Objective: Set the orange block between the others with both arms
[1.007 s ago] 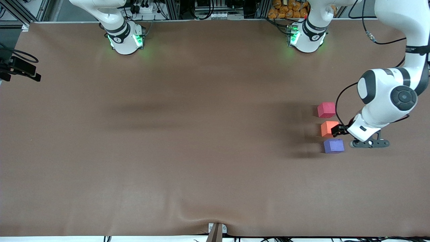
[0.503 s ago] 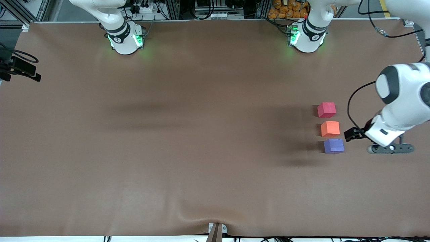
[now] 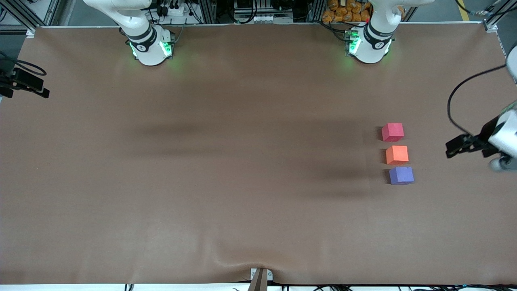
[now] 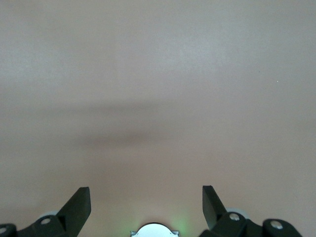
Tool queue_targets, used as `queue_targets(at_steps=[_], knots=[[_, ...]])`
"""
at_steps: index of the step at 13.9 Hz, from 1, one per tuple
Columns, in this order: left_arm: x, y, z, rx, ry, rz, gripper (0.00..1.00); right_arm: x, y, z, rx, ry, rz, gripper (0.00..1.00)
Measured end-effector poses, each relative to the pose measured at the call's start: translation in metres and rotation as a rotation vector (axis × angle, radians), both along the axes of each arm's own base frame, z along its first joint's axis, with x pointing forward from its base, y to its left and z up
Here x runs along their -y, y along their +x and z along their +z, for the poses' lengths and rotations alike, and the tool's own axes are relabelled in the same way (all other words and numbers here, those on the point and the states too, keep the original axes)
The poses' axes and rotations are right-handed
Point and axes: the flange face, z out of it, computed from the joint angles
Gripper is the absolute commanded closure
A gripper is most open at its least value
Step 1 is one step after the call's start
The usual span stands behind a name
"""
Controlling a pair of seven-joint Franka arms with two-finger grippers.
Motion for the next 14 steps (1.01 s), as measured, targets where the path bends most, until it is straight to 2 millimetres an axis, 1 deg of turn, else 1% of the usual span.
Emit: queue_targets(at_steps=[5, 7, 9, 12, 14], knots=[[0.002, -0.031, 0.058, -0.012, -0.014, -0.002, 0.0, 0.0, 0.0, 0.0, 0.0, 0.0, 0.0, 0.0], [0.003, -0.043, 0.079, -0.008, -0.044, 0.001, 0.0, 0.0, 0.0, 0.0, 0.0, 0.0, 0.0, 0.0], [-0.001, -0.05, 0.089, -0.002, -0.047, 0.007, 0.0, 0.0, 0.0, 0.0, 0.0, 0.0, 0.0, 0.0], [-0.01, -0.055, 0.091, -0.017, -0.048, 0.023, 0.0, 0.0, 0.0, 0.0, 0.002, 0.0, 0.0, 0.0], [-0.012, -0.058, 0.093, -0.019, -0.049, 0.026, 0.0, 0.0, 0.0, 0.0, 0.003, 0.0, 0.0, 0.0]])
